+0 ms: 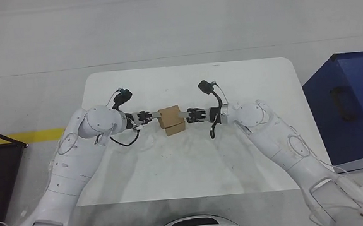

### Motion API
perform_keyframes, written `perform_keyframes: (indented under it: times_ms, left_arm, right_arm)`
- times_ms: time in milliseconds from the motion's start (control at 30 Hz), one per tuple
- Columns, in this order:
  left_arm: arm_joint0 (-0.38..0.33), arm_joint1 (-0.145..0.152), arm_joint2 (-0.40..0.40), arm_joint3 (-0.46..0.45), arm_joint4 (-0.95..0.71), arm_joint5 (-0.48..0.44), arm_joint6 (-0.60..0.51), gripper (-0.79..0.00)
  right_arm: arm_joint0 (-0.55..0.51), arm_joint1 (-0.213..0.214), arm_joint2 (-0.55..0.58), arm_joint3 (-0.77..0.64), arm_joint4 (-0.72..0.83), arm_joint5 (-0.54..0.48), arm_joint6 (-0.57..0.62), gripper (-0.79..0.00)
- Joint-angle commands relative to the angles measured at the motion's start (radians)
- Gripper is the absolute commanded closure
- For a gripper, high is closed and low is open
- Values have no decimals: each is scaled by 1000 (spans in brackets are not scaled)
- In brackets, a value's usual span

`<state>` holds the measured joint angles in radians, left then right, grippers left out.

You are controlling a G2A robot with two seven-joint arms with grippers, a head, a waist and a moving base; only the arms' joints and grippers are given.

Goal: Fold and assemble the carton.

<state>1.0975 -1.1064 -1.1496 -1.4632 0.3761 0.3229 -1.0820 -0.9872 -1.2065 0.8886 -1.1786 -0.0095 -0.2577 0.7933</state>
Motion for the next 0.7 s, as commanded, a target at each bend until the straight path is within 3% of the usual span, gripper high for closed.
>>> perform_keyframes:
  times_ms: [0, 333, 667]
  left_arm:
    - [18, 4, -16, -11, -9, -9, 3, -785]
    - [103, 27, -79, -67, -9, -27, -12, -785]
    - [55, 24, -30, -48, 17, -12, -29, -785]
  right_arm:
    - [3, -1, 2, 6, 4, 9, -3, -437]
    - [23, -13, -12, 19, 9, 30, 7, -440]
    - [40, -26, -30, 41, 17, 25, 11, -453]
